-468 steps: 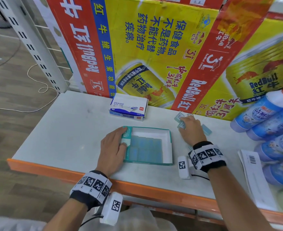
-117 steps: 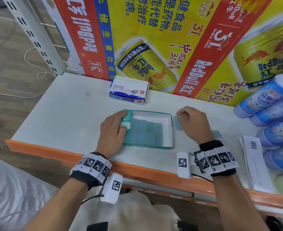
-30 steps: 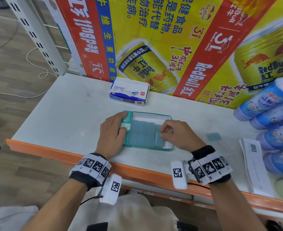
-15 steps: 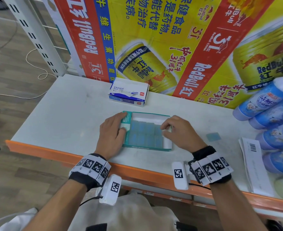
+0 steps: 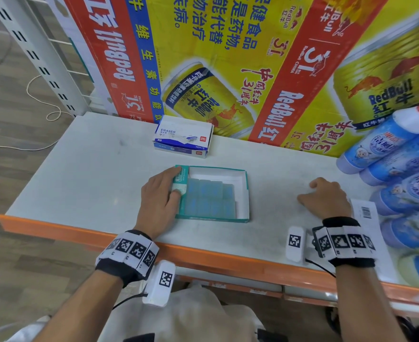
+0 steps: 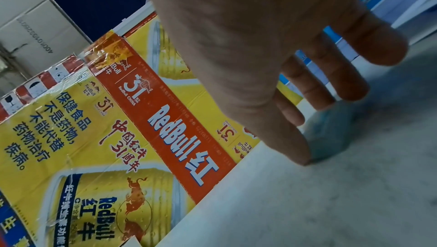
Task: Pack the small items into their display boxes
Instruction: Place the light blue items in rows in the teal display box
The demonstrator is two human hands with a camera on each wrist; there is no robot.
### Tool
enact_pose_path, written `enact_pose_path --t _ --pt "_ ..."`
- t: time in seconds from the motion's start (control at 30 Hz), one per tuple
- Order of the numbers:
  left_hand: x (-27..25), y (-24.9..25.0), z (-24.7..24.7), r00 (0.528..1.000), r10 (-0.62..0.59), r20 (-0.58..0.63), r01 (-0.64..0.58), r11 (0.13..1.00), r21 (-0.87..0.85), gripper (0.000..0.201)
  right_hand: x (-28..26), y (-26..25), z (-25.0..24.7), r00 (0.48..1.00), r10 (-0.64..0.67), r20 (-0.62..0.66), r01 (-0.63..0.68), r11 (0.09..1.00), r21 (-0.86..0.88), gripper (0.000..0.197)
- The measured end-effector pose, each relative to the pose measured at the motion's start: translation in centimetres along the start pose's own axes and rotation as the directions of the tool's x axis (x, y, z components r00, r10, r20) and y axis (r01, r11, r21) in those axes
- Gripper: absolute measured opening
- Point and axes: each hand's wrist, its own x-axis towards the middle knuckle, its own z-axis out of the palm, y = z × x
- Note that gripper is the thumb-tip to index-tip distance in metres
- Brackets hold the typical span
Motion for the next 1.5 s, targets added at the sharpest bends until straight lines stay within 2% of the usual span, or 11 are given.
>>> enact_pose_path --t 0.1,0.23,0.4,0.53,0.63,0.8,0.97,1.1,1.3,1.5 --pt "-0.1 -0.1 0.0 1.000 -0.002 0.002 0.002 1.000 -0.002 0.051 0.1 0.1 0.2 0.999 0.034 0.018 -0.034 0.998 0.053 0.049" --pt "0.0 -0.2 0.1 1.000 -0.002 0.008 0.002 1.000 0.004 0.051 0.0 -0.2 0.5 1.000 0.006 0.010 -0.008 0.993 0.121 0.050" --pt "0.0 -0.2 0.1 1.000 -0.006 0.000 0.006 1.000 0.000 0.051 -0.2 -1.1 1.0 0.996 -0.078 -0.040 0.085 0.970 0.227 0.037" --pt "0.0 -0.2 0.2 1.000 -0.007 0.001 0.007 1.000 -0.005 0.050 -0.3 -1.5 1.5 0.985 -0.161 -0.060 0.171 0.955 0.244 0.026" --pt "0.0 -0.1 0.1 1.000 -0.008 0.002 0.008 1.000 -0.008 0.051 -0.4 -2.0 1.5 0.959 -0.269 -0.093 0.284 0.932 0.227 0.015" --pt "-0.1 0.0 0.0 1.000 -0.011 0.003 0.011 1.000 -0.007 0.051 -1.1 -3.3 1.5 0.890 -0.402 -0.215 0.455 0.808 0.375 0.028" --pt "0.0 0.0 0.0 1.000 -0.006 0.002 0.006 1.000 -0.004 0.051 -2.3 -5.2 1.3 0.851 -0.454 -0.264 0.518 0.643 0.564 0.026" --pt "-0.1 -0.1 0.0 1.000 -0.010 0.009 0.010 1.000 -0.002 0.051 -3.4 -6.9 1.5 0.794 -0.544 -0.271 0.588 0.577 0.567 0.018" --pt "-0.1 0.0 0.0 1.000 -0.005 0.010 0.005 1.000 -0.008 0.050 -4.4 -8.7 2.2 0.749 -0.625 -0.218 0.625 0.558 0.546 0.013" --pt "-0.1 0.0 -0.1 1.000 -0.008 0.008 0.008 1.000 -0.011 0.051 -4.6 -9.8 3.0 0.727 -0.668 -0.160 0.648 0.591 0.479 0.014"
